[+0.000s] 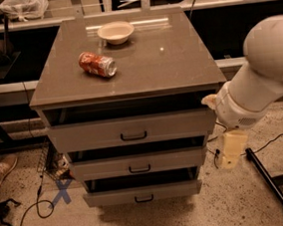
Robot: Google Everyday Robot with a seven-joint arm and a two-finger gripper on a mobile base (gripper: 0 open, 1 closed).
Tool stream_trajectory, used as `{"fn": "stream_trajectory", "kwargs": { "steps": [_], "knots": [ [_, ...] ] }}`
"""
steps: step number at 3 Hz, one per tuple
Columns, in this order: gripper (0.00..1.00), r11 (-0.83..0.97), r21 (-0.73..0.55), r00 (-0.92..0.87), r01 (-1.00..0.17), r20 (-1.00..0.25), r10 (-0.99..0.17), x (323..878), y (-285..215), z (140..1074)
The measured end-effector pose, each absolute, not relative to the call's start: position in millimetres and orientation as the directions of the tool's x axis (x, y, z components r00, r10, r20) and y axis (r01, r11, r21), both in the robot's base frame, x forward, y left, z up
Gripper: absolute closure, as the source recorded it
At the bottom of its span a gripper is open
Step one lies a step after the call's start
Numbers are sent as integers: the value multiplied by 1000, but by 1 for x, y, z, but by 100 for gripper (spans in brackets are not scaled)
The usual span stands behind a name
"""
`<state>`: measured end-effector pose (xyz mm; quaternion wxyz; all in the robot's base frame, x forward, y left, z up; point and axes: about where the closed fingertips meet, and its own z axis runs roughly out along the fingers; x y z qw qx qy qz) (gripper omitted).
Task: Open top drawer
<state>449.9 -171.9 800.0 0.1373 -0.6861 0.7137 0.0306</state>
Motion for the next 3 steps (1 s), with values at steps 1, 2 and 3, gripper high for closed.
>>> {"fn": "stream_trajectory", "kwargs": {
  "steps": [1,2,3],
  "knots": [
    [0,5,-211,48,-977,-248,-968,478,-151,766],
    [0,-29,-250,101,-968,-280,-955,507,-129,736],
    [0,-43,-253,119,-966,-291,-949,523,-115,718]
  ]
}}
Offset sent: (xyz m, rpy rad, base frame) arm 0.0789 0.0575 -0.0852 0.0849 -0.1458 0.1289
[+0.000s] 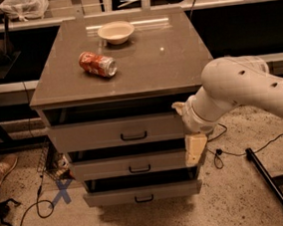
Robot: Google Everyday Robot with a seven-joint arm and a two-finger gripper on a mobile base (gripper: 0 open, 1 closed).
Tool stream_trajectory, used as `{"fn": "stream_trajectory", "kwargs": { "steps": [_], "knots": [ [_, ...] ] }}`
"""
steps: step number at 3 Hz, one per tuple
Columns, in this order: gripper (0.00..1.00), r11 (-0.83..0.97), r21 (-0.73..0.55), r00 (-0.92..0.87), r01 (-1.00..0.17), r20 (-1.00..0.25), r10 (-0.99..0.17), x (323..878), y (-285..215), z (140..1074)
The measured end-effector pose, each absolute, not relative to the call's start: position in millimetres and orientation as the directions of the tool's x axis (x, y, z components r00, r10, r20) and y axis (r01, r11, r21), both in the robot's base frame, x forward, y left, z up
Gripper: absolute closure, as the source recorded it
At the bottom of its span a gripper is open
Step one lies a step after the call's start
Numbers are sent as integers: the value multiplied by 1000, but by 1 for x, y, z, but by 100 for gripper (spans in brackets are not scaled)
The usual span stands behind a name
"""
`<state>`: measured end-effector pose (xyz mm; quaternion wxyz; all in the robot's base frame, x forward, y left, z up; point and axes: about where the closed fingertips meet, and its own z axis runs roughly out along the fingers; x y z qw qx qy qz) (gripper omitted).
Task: Open top drawer
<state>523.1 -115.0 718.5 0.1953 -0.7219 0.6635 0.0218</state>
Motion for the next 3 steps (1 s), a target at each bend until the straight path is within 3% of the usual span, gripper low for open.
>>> {"fn": "stream_trajectory", "kwargs": {
  "steps": [3],
  "knots": [
    [0,-35,-198,102,-980,-341,-935,578,-76,671]
  ]
}}
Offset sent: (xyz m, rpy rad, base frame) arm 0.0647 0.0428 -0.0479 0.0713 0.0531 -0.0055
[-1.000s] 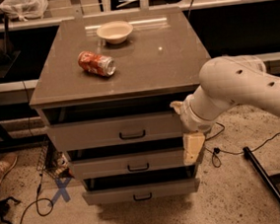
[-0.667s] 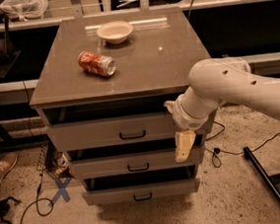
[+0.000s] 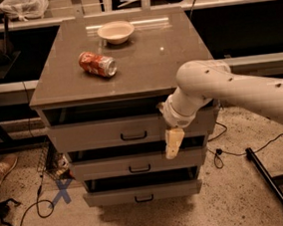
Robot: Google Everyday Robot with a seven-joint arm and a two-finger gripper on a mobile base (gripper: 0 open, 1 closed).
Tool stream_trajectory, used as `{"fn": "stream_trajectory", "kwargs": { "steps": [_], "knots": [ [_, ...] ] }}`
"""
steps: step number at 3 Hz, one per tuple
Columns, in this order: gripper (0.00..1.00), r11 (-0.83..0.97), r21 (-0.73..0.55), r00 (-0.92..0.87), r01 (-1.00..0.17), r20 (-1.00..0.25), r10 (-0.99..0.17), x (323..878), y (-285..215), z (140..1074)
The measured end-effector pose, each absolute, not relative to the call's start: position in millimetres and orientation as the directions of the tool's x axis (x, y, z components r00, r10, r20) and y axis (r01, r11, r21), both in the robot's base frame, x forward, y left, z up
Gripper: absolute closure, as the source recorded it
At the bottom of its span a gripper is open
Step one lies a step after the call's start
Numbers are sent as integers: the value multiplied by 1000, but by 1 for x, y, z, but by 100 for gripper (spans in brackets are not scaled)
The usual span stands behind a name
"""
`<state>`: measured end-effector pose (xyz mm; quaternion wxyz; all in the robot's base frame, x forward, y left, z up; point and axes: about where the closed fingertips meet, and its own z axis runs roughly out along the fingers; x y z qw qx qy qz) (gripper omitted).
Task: Open top drawer
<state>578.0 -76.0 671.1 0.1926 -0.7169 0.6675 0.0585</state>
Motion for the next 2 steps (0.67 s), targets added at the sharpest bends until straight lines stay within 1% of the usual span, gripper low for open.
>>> {"fn": "stream_trajectory", "kwargs": {
  "steps": [1,2],
  "knots": [
    [3,-32,-166,87,-986,-340,-936,590,-65,651],
    [25,-14,-172,72,-985,-336,-939,590,-65,646]
  ]
}}
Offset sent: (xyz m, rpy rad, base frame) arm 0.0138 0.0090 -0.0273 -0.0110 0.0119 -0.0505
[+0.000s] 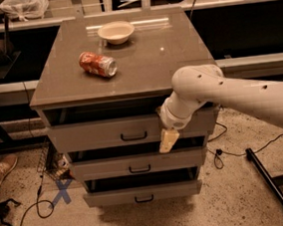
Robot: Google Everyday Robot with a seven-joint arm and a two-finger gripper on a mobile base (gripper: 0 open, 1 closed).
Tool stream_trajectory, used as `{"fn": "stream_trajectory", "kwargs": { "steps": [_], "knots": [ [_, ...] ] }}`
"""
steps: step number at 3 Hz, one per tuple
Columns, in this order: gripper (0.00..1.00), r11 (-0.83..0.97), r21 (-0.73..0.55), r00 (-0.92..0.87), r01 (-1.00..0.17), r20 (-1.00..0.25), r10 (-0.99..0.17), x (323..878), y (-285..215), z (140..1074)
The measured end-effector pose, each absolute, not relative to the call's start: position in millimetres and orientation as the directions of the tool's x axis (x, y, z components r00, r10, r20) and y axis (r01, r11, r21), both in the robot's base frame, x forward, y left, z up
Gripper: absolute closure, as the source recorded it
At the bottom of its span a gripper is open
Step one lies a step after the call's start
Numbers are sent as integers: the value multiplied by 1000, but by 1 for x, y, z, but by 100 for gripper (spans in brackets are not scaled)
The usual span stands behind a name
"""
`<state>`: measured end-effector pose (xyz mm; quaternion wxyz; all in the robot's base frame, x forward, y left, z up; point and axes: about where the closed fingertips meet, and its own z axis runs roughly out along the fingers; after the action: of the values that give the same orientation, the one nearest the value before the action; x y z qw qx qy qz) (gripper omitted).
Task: Open top drawer
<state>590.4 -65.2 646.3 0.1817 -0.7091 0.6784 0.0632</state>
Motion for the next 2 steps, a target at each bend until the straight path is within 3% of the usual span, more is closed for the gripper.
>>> {"fn": "stream_trajectory", "kwargs": {
  "steps": [1,2],
  "knots": [
    [49,27,-185,39,-982,-344,-938,574,-77,650],
    [80,28,-185,38,-982,-344,-938,574,-78,657]
  ]
}}
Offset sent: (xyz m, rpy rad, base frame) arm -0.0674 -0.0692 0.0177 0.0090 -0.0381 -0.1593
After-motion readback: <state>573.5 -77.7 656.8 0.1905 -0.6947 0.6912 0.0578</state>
